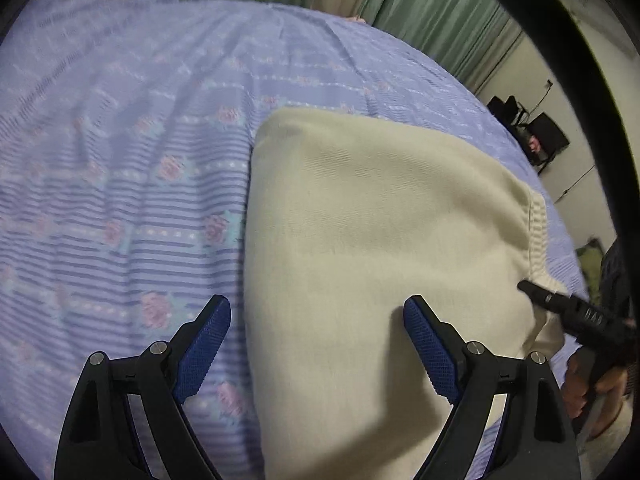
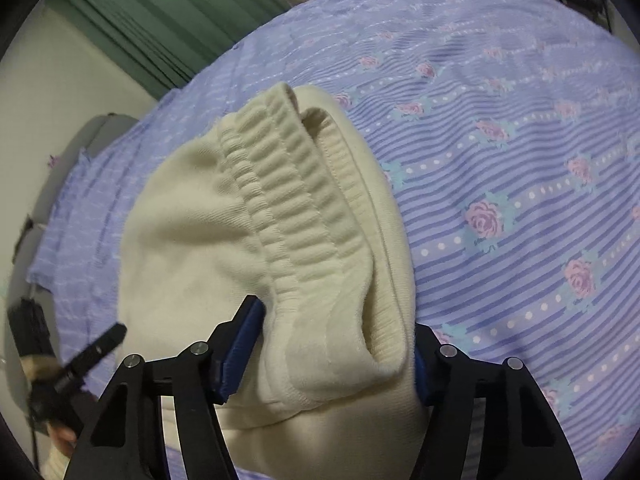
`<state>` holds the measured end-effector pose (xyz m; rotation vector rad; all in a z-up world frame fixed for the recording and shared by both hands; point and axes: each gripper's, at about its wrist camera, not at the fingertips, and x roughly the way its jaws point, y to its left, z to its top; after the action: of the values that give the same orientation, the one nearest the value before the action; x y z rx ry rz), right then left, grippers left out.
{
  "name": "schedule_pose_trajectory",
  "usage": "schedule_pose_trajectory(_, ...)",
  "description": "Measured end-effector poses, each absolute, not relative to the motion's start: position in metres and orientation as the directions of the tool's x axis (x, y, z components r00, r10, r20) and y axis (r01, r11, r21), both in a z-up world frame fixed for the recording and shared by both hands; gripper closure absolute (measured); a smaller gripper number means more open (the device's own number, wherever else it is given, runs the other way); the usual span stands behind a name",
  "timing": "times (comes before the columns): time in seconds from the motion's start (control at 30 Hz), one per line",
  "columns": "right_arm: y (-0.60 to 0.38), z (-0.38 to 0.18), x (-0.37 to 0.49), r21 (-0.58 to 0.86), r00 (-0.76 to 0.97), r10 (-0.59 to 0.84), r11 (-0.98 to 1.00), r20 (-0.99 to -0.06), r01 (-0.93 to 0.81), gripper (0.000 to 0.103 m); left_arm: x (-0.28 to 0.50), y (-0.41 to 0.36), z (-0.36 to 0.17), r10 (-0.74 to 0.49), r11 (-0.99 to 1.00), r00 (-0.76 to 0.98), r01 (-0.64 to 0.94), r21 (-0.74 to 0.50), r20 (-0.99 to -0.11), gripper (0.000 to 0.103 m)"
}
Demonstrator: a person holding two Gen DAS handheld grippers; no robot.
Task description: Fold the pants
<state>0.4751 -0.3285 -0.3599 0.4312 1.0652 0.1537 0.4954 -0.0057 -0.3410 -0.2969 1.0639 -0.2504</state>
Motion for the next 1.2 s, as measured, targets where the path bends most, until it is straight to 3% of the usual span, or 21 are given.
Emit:
schedule_pose_trajectory(0.07, -0.325, -0.358, 0.477, 0.388, 0.482, 0.308, 0.919, -0.82, 0.074, 0.04, 0.503, -0.004, -0.35, -0.407, 0.902, 0.424, 0.045, -0.43, -0.809, 0.024)
schedule_pose_trajectory(0.17, -0.322, -0.351, 0.479, 0.372, 0.479, 0.298, 0.926, -0.826, 0.064, 0.048, 0.5, -0.005, -0.338, -0.399, 0.9, 0.424, 0.01, -0.436, -0.813, 0.054)
schedule_pose_trajectory(0.27, -0.324, -0.347, 0.481, 0.343, 0.496, 0.281, 0.939, -0.821, 0.037, 0.048, 0.491, -0.002, -0.327, -0.447, 0.876, 0.459, 0.049, -0.48, -0.768, 0.055)
schedule_pose_trajectory(0.43, -0.327, -0.364, 0.498, 0.372, 0.495, 0.3, 0.927, -0.816, 0.051, 0.039, 0.515, 0.0, -0.366, -0.441, 0.876, 0.369, -0.023, -0.482, -0.818, 0.045)
schedule_pose_trajectory(0.47, -0.327, -0.367, 0.5, 0.377, 0.492, 0.304, 0.925, -0.816, 0.053, 0.041, 0.517, 0.0, -0.367, -0.441, 0.871, 0.365, -0.046, -0.489, -0.82, 0.046)
schedule_pose_trajectory(0.53, -0.326, -0.363, 0.5, 0.382, 0.484, 0.315, 0.923, -0.817, 0.043, 0.053, 0.518, -0.002, -0.361, -0.417, 0.879, 0.363, -0.072, -0.471, -0.833, 0.063)
schedule_pose_trajectory(0.57, -0.324, -0.355, 0.498, 0.372, 0.485, 0.309, 0.928, -0.818, 0.035, 0.063, 0.516, -0.004, -0.352, -0.395, 0.889, 0.372, -0.073, -0.451, -0.84, 0.074)
schedule_pose_trajectory(0.67, -0.314, -0.325, 0.486, 0.318, 0.51, 0.275, 0.948, -0.815, -0.002, 0.072, 0.52, -0.009, -0.327, -0.357, 0.909, 0.394, -0.062, -0.412, -0.847, 0.076)
schedule_pose_trajectory(0.87, -0.291, -0.257, 0.435, 0.246, 0.552, 0.27, 0.962, -0.789, -0.119, 0.075, 0.472, -0.033, -0.255, -0.25, 0.961, 0.426, -0.001, -0.276, -0.869, 0.077)
schedule_pose_trajectory(1.2, -0.291, -0.136, 0.302, 0.258, 0.587, 0.356, 0.934, -0.727, -0.247, 0.075, 0.322, -0.04, -0.115, -0.193, 0.972, 0.522, -0.016, -0.236, -0.831, 0.077)
